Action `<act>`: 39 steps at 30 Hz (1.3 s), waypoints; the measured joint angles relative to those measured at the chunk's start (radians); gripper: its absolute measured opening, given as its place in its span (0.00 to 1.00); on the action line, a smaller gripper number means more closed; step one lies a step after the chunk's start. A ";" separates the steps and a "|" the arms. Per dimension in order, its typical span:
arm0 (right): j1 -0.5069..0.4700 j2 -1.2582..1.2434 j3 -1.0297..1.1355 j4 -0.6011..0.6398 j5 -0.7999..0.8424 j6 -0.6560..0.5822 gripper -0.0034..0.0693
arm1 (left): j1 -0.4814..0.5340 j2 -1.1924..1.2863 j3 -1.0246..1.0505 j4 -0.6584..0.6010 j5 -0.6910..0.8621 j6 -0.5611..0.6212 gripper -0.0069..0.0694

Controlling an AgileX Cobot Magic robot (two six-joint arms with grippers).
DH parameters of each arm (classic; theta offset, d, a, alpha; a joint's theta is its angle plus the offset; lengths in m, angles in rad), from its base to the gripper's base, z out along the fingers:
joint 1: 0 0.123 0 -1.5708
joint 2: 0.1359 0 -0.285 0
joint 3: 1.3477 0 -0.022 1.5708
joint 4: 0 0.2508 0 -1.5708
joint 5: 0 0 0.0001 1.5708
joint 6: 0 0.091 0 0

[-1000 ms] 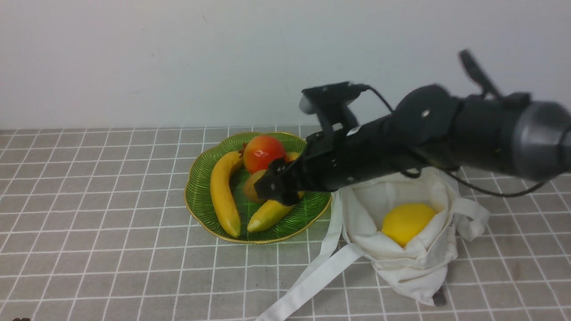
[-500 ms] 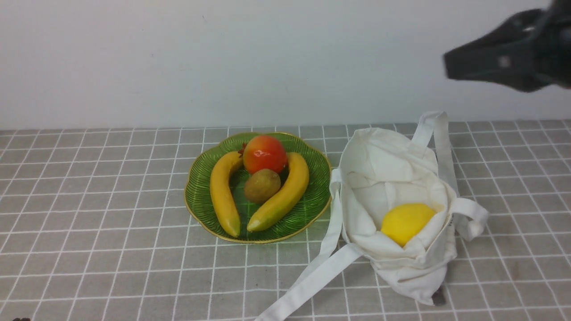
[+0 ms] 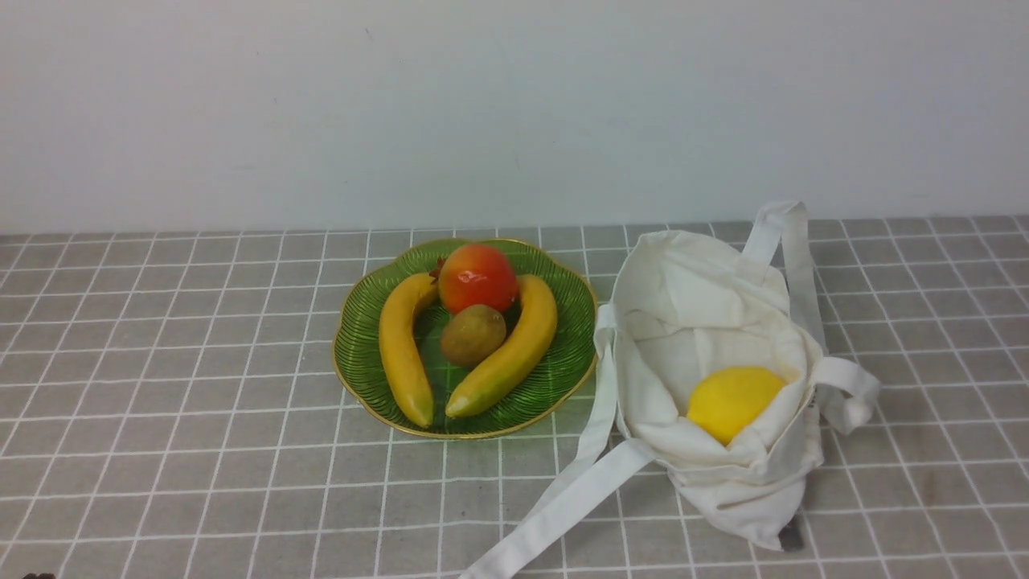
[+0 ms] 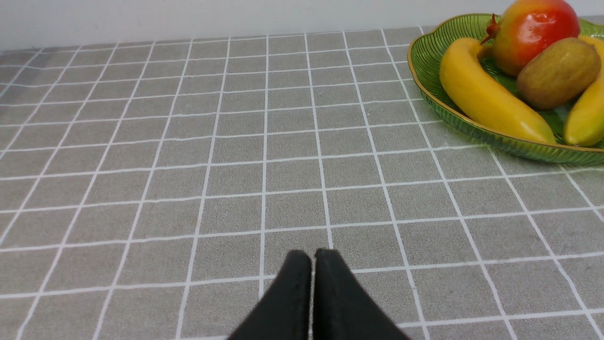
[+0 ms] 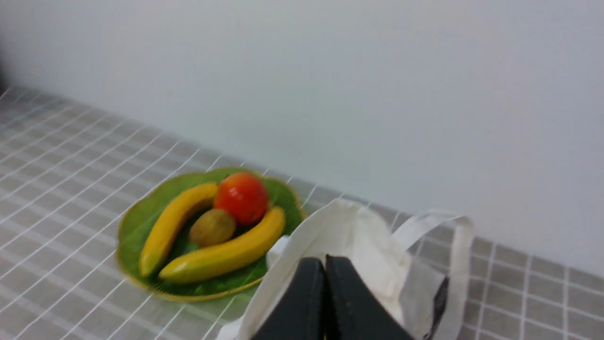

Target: Take the fruit out of the bag on the grey coffee tablecloth and place them on the plate.

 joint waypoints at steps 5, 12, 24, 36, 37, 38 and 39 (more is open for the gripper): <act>-0.002 -0.087 0.259 0.062 -0.323 -0.051 0.03 | 0.000 0.000 0.000 0.000 0.000 0.000 0.08; -0.002 -0.090 0.331 0.138 -0.454 -0.062 0.03 | 0.000 0.000 0.000 0.000 0.000 0.000 0.08; -0.002 -0.090 0.331 0.148 -0.363 -0.063 0.03 | 0.000 0.000 0.000 0.000 0.000 0.000 0.08; -0.002 -0.093 0.335 0.145 -0.329 -0.028 0.03 | 0.000 0.000 0.000 0.000 0.000 0.000 0.08; -0.002 -0.105 0.345 0.133 -0.327 0.005 0.03 | 0.000 0.000 0.000 0.000 0.000 0.000 0.08; -0.002 -0.119 0.362 0.102 -0.327 0.045 0.03 | 0.000 0.000 0.000 0.000 0.000 0.000 0.08; -0.002 -0.136 0.377 0.073 -0.328 0.078 0.03 | 0.000 0.000 0.000 0.000 0.000 0.000 0.08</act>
